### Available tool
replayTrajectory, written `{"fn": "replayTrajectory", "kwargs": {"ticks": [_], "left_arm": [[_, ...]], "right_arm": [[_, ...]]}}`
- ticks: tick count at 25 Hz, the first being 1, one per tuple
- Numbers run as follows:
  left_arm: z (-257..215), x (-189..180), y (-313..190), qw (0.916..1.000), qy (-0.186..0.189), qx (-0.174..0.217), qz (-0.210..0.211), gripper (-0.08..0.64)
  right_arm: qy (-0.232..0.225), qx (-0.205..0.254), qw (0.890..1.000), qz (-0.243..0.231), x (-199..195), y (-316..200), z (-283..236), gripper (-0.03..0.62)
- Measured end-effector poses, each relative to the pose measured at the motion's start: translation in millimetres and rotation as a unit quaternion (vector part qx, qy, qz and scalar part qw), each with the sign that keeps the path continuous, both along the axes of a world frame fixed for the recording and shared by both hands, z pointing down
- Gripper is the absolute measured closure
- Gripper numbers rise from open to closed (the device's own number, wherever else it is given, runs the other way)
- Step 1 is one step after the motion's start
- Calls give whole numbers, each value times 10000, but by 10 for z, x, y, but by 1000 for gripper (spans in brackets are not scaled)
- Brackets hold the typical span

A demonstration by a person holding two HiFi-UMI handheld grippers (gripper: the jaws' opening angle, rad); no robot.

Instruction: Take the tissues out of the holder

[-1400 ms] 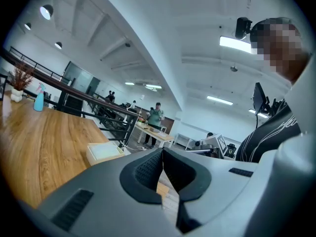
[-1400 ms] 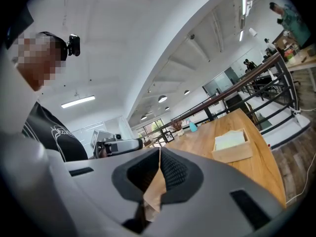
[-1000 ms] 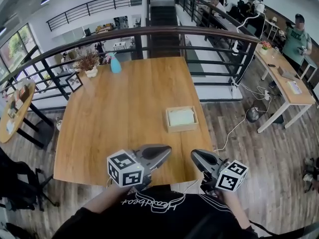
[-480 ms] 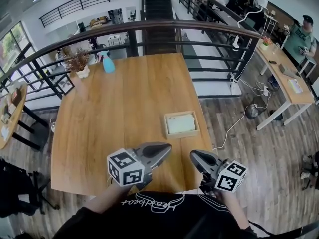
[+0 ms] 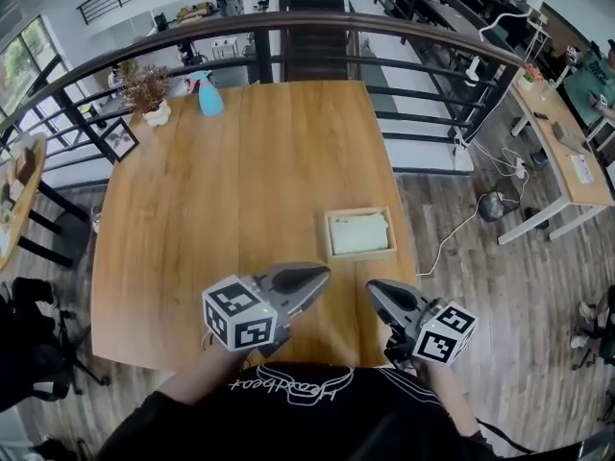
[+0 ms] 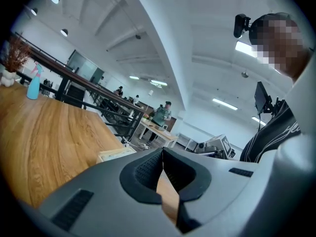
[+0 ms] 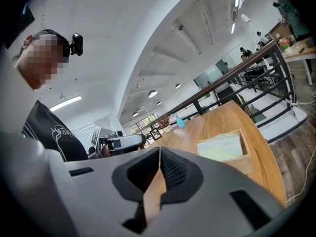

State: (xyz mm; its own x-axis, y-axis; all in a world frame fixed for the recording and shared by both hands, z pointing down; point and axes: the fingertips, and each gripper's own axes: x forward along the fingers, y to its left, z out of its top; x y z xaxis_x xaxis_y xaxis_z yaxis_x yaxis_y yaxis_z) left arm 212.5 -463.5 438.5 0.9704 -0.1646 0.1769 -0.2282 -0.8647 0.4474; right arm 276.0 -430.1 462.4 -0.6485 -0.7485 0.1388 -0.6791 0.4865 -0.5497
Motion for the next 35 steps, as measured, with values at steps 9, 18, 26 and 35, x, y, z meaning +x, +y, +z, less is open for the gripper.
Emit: {"fn": "replayTrajectory", "kwargs": {"ticks": [9, 18, 26, 35], "left_arm": [[245, 19, -293, 9997, -120, -212, -13, 546], [461, 60, -517, 9989, -218, -414, 25, 546], [671, 66, -645, 9980, -320, -536, 34, 546], [848, 15, -811, 9972, -359, -654, -62, 546]], "right_arm": [[305, -53, 9995, -53, 20, -364, 172, 574], [1593, 415, 9852, -485, -18, -662, 270, 572], [3238, 499, 9417, -759, 206, -997, 557, 390], [4448, 281, 8905, -918, 490, -1488, 921, 297]]}}
